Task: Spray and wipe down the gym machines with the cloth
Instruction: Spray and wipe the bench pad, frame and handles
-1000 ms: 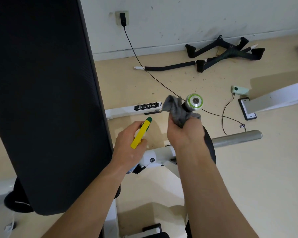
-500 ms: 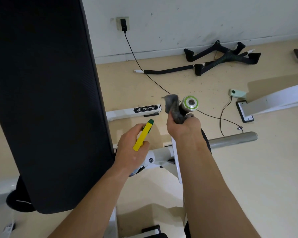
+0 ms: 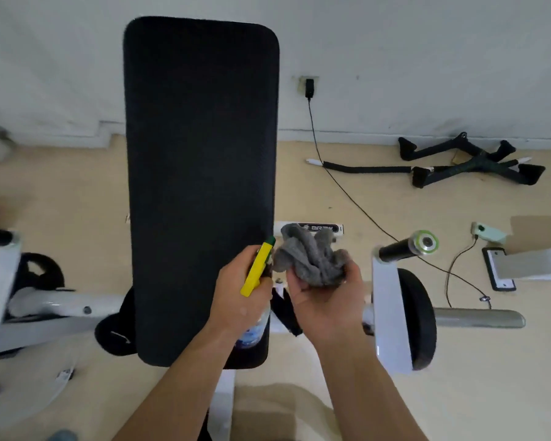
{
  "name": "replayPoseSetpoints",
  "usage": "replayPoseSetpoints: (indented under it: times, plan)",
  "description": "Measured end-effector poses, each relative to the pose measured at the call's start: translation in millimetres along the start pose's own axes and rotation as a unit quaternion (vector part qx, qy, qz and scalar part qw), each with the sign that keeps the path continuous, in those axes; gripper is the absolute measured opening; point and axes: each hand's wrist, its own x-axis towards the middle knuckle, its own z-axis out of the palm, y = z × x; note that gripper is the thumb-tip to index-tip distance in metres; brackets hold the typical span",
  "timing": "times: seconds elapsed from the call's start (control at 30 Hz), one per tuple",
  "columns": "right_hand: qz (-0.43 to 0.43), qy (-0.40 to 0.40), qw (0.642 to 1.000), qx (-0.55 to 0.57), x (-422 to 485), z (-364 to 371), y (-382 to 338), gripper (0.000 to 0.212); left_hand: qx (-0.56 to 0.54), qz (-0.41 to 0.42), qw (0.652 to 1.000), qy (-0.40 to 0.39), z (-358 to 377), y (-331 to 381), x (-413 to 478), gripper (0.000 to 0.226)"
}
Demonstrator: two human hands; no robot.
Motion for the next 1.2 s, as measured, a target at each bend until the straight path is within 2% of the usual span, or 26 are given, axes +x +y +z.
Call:
replayPoseSetpoints:
  times: [0.07, 0.17, 0.27, 0.4, 0.57, 0.63, 0.77, 0.87, 0.93, 1.0, 1.13, 1.2]
  plan:
    - [0.071, -0.047, 0.996, -0.021, 3, 20, 38, 0.051, -0.012, -0.022, 0.999, 0.049, -39, -13, -6, 0.041]
    - [0.158, -0.104, 0.981, -0.051, 16, 43, 89, 0.057, -0.037, -0.057, 0.991, 0.115, -92, -34, -14, 0.035]
    - [0.211, -0.146, 0.962, -0.096, 37, 62, 142, 0.060, -0.050, -0.080, 0.979, 0.183, -149, -56, -21, 0.029]
    - [0.243, -0.150, 0.948, -0.137, 62, 80, 213, 0.063, -0.051, -0.108, 0.963, 0.243, -216, -90, -27, 0.042]
    - [0.245, -0.137, 0.927, -0.249, 67, 84, 298, 0.042, -0.079, -0.141, 0.943, 0.290, -277, -137, -42, 0.043]
    - [0.226, -0.133, 0.922, -0.285, 67, 83, 328, 0.040, -0.095, -0.159, 0.930, 0.318, -299, -152, -49, 0.039]
    - [0.191, -0.104, 0.933, -0.286, 73, 80, 368, 0.051, -0.086, -0.161, 0.926, 0.329, -339, -171, -47, 0.039]
    - [0.195, -0.104, 0.923, -0.316, 79, 77, 392, 0.033, -0.087, -0.161, 0.927, 0.328, -362, -180, -38, 0.039]
    - [0.199, -0.107, 0.914, -0.338, 83, 74, 402, 0.029, -0.076, -0.157, 0.927, 0.332, -370, -184, -32, 0.042]
    - [0.195, -0.110, 0.905, -0.361, 88, 74, 411, 0.034, -0.073, -0.150, 0.923, 0.346, -375, -189, -26, 0.042]
    - [0.174, -0.147, 0.893, -0.388, 94, 84, 420, 0.066, -0.080, -0.150, 0.911, 0.376, -372, -194, -23, 0.038]
    - [0.161, -0.159, 0.892, -0.392, 93, 89, 423, 0.068, -0.089, -0.166, 0.901, 0.391, -368, -197, -25, 0.034]
